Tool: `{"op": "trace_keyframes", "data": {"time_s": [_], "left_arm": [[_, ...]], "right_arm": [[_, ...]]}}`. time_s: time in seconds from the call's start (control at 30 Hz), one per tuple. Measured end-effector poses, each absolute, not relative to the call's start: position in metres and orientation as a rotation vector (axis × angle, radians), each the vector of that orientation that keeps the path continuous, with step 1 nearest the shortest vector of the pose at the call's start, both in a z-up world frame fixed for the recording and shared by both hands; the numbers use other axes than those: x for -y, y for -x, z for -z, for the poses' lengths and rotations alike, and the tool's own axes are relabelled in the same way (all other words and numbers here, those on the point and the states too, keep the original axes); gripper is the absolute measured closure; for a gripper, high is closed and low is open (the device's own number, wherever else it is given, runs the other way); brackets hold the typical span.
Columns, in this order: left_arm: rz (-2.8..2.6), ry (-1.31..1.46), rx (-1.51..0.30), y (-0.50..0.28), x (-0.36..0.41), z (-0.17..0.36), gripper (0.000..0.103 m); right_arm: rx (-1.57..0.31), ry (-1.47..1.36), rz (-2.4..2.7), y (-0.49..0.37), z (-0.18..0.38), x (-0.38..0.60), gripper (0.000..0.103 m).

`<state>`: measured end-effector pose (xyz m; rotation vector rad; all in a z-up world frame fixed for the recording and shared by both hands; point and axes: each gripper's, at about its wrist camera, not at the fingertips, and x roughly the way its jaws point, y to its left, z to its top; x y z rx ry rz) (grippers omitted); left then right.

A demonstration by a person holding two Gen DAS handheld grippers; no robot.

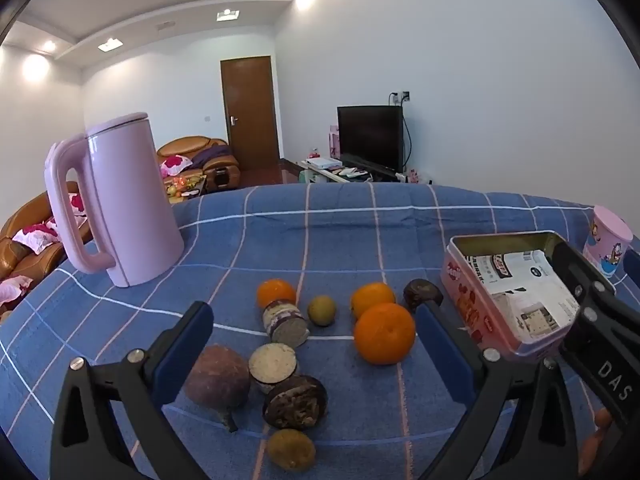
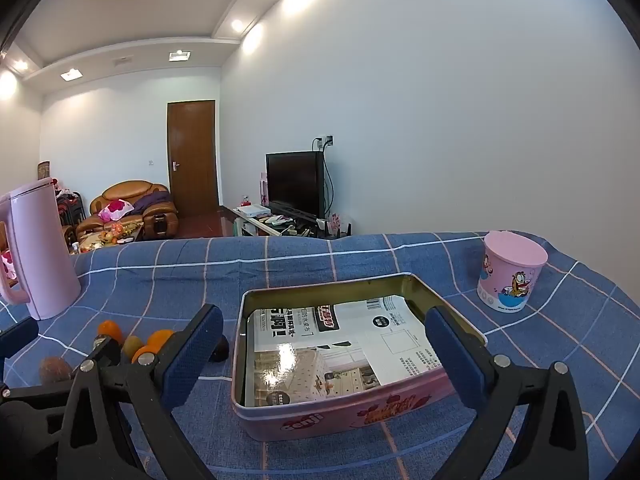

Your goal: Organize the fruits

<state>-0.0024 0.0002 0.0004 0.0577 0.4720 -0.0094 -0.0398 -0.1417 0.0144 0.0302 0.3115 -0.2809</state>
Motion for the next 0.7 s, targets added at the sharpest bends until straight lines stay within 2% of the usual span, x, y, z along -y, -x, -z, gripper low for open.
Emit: {"op": "trace_keyframes", "data": {"time_s": [0.7], "left_arm": [[0.060, -0.031, -0.502, 0.000, -0.003, 0.003, 0.000]], "right_arm": [[-0.318, -0.039, 0.279, 0.040, -0.014, 0.141, 0.001]]}}
